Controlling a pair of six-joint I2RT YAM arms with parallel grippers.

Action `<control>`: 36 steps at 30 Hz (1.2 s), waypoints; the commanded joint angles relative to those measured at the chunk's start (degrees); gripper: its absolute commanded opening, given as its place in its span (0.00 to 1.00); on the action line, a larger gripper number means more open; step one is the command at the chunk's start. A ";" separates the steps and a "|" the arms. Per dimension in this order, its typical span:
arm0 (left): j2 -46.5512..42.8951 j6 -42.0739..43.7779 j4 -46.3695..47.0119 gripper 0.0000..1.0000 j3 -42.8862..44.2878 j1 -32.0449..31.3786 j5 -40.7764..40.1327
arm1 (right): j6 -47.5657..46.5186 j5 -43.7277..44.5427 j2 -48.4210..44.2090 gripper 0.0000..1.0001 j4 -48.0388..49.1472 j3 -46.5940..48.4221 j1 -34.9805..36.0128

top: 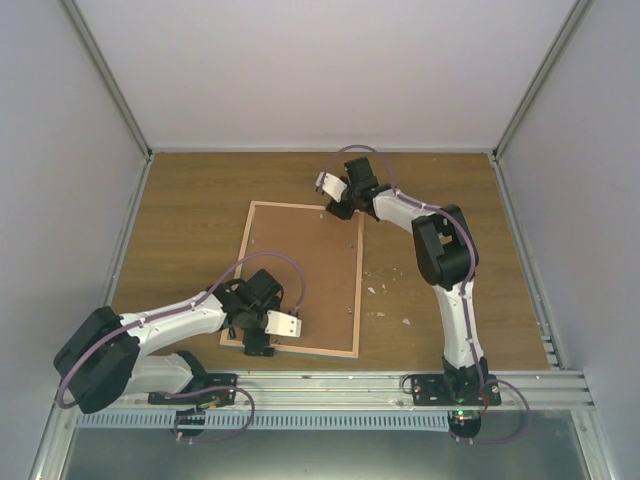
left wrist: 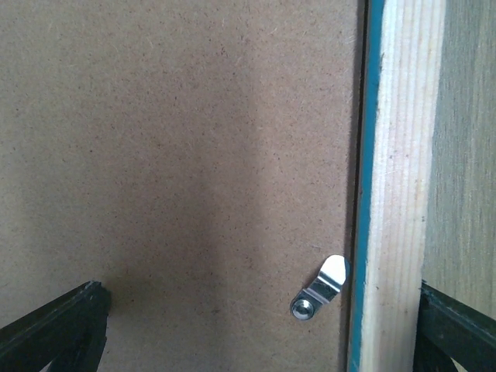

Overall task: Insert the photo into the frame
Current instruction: Adjust the photo frame at the center of the board.

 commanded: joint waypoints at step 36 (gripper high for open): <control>-1.83 8.35 -3.93 0.97 9.86 57.92 10.49 | 23.88 -31.43 10.98 0.72 -23.25 20.02 -10.88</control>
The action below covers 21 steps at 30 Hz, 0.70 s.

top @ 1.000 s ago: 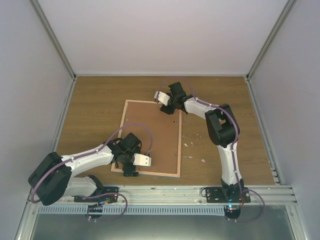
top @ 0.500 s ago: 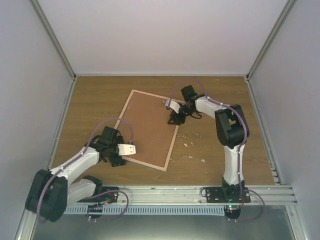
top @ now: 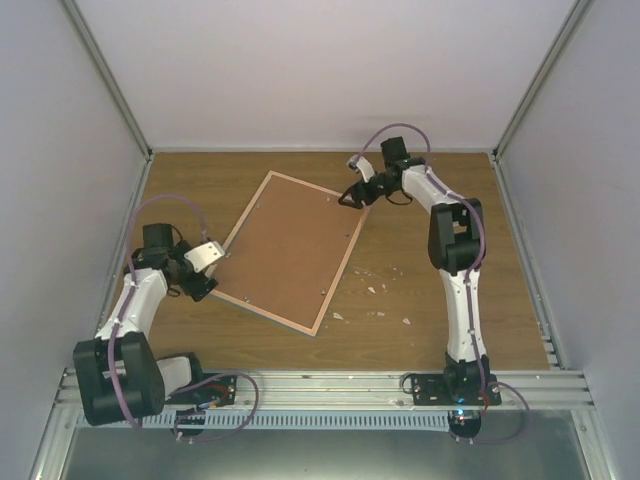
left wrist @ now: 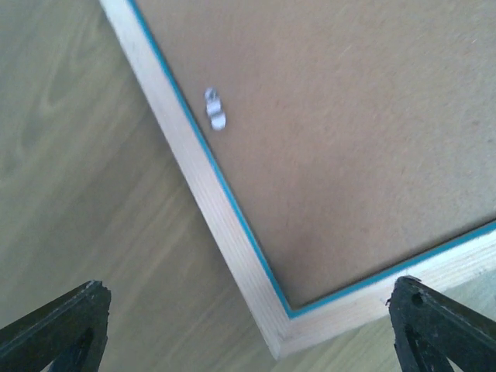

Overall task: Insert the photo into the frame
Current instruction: Adjust the photo frame at the center of the board.

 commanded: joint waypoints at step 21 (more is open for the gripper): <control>18.06 -1.57 -3.01 0.61 9.53 28.70 -2.02 | 1.42 -11.84 -10.51 0.57 2.48 -36.75 -0.86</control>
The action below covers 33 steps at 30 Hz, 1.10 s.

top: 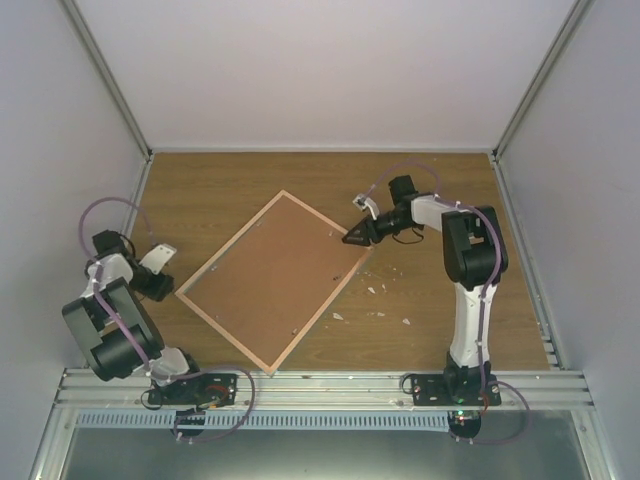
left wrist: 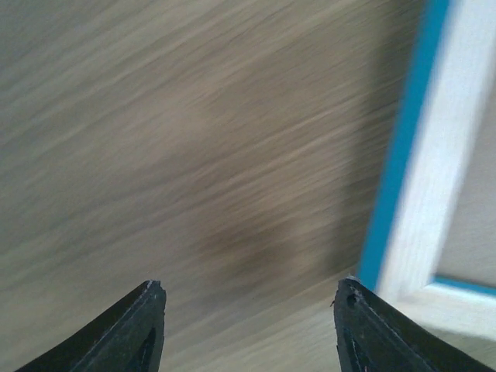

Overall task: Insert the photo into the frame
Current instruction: Adjust the photo frame at the center of the board.

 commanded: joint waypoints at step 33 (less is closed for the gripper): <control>34.08 -18.61 6.11 0.56 31.81 -21.01 6.77 | -23.22 0.85 -14.80 0.58 -28.37 -16.26 -7.00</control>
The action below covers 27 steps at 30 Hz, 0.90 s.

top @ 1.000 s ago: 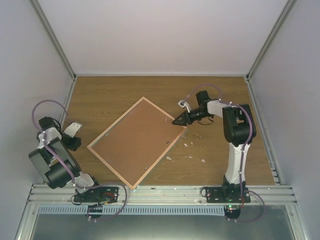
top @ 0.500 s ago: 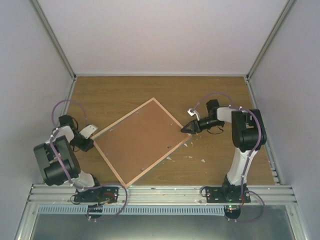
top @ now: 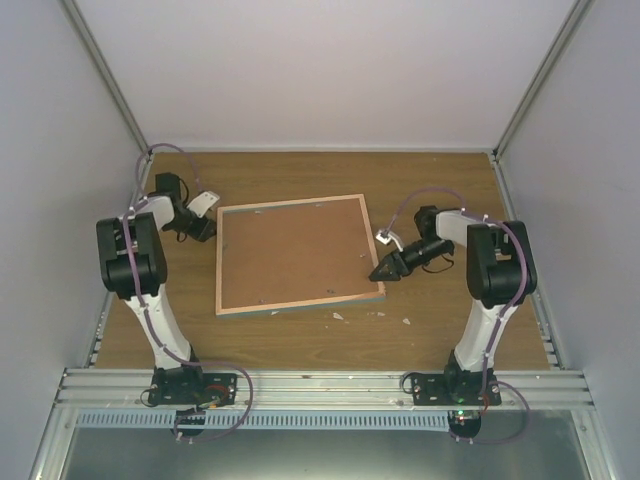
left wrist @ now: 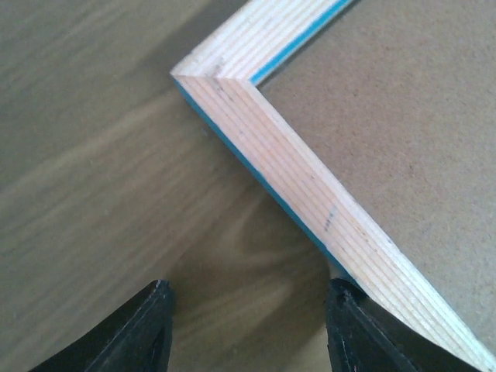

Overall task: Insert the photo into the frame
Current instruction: Adjust the photo frame at the center of the board.

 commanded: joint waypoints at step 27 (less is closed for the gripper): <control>-6.21 -15.65 2.42 0.67 -6.10 3.13 16.59 | 23.21 14.91 1.30 0.50 19.87 10.95 -3.68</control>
